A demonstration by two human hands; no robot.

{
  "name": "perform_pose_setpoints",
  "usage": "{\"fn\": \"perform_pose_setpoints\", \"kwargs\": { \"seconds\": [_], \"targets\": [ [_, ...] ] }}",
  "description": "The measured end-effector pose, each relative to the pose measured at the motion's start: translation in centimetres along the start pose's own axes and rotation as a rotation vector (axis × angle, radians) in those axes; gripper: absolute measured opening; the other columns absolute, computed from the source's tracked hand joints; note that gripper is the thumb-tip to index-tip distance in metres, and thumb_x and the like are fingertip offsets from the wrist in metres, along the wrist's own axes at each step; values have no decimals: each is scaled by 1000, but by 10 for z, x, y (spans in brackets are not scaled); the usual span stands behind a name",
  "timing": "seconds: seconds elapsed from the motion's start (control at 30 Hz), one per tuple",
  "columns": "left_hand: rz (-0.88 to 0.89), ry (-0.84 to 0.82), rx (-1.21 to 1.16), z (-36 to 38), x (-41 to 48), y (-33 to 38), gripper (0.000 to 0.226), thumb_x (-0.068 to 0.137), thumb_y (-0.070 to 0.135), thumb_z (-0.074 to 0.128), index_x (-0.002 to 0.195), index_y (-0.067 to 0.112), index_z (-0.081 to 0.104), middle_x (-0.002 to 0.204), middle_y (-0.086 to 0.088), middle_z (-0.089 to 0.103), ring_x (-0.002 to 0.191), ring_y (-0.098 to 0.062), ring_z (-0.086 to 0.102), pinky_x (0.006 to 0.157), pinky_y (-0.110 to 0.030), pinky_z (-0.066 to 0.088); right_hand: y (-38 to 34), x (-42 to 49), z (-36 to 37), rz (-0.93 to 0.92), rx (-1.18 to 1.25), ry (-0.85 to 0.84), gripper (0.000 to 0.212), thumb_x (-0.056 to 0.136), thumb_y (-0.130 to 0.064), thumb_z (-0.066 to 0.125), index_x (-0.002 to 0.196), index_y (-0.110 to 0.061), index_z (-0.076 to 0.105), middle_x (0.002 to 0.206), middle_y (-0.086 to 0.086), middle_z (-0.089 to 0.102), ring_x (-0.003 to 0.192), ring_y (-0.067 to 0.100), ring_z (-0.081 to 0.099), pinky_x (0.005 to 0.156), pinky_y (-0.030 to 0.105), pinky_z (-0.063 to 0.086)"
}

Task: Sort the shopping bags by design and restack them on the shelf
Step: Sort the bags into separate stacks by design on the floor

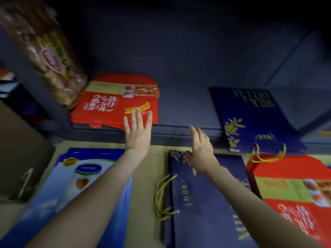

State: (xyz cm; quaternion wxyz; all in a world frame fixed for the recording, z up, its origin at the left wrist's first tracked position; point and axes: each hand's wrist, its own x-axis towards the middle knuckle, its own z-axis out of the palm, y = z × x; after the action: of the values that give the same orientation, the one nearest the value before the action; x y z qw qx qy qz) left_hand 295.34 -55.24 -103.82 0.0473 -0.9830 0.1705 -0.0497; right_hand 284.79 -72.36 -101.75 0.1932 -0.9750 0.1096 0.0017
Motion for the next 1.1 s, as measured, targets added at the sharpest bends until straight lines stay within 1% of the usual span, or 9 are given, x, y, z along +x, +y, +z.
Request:
{"fn": "perform_pose_setpoints", "kwargs": {
  "seconds": [0.2, 0.37, 0.43, 0.5, 0.6, 0.67, 0.77, 0.97, 1.1],
  "targets": [
    [131, -110, 134, 16, 20, -50, 69, 94, 1, 37, 149, 3, -4, 137, -16, 35, 127, -30, 35, 109, -38, 26, -33, 22, 34, -62, 63, -67, 87, 86, -12, 56, 151, -23, -1, 156, 1, 11, 141, 22, 14, 114, 37, 15],
    [149, -124, 179, 25, 26, -60, 63, 91, -5, 42, 147, 6, 13, 145, -27, 25, 138, -39, 22, 117, -46, 15, -45, 26, 40, -75, 62, -126, 84, 87, -16, 56, 151, -23, 2, 155, 2, 13, 140, 22, 15, 114, 39, 16],
    [162, -112, 111, 27, 24, -60, 49, 91, -6, 40, 137, 2, 26, 143, -29, 32, 136, -39, 29, 113, -43, 26, -47, 26, 40, -69, 78, -131, 84, 87, -16, 57, 151, -22, 4, 154, 2, 14, 140, 23, 16, 114, 39, 16],
    [245, 97, 31, 25, 20, -60, 31, 84, -6, 38, 115, 2, 39, 107, -24, 61, 101, -35, 60, 85, -36, 50, -45, 24, 42, -83, 123, -91, 86, 85, -14, 60, 151, -22, 5, 154, 4, 16, 139, 24, 16, 114, 39, 17],
    [464, 343, -57, 18, 3, -59, 27, 68, 3, 50, 94, 6, 43, 69, -9, 60, 61, -26, 58, 52, -30, 48, -47, 18, 38, -89, 443, -93, 94, 82, -15, 70, 150, -23, 6, 150, -6, 23, 139, 16, 21, 112, 29, 23],
    [557, 439, -91, 18, -22, -52, 27, 74, 6, 43, 101, 4, 46, 75, -9, 61, 65, -25, 58, 57, -30, 48, -54, 10, 27, 64, 1051, -218, 96, 76, -23, 78, 146, -35, 13, 142, -16, 37, 130, 8, 41, 99, 25, 41],
    [654, 492, -164, 10, -61, -38, 24, 85, 8, 41, 108, 2, 46, 82, -8, 63, 71, -23, 58, 66, -32, 50, -48, 0, 14, 264, 1683, -313, 92, 67, -39, 82, 141, -31, 28, 136, 7, 53, 117, 28, 58, 84, 44, 54],
    [681, 302, -342, -15, -114, -16, 33, 85, 25, 55, 112, 7, 49, 92, -6, 62, 83, -23, 60, 72, -34, 54, -36, -47, -7, 379, 1544, -176, 55, 87, 13, 41, 134, -16, 46, 95, 6, 69, 77, 18, 69, 60, 32, 57],
    [591, -8, -388, -38, -146, 15, 74, 82, 35, 69, 142, 7, 36, 142, -21, 40, 129, -34, 42, 104, -43, 39, -18, -100, -27, 242, 1340, -40, 73, 91, 15, 38, 128, -47, 45, 118, -9, 65, 102, 12, 64, 85, 39, 56]
  ]
}}
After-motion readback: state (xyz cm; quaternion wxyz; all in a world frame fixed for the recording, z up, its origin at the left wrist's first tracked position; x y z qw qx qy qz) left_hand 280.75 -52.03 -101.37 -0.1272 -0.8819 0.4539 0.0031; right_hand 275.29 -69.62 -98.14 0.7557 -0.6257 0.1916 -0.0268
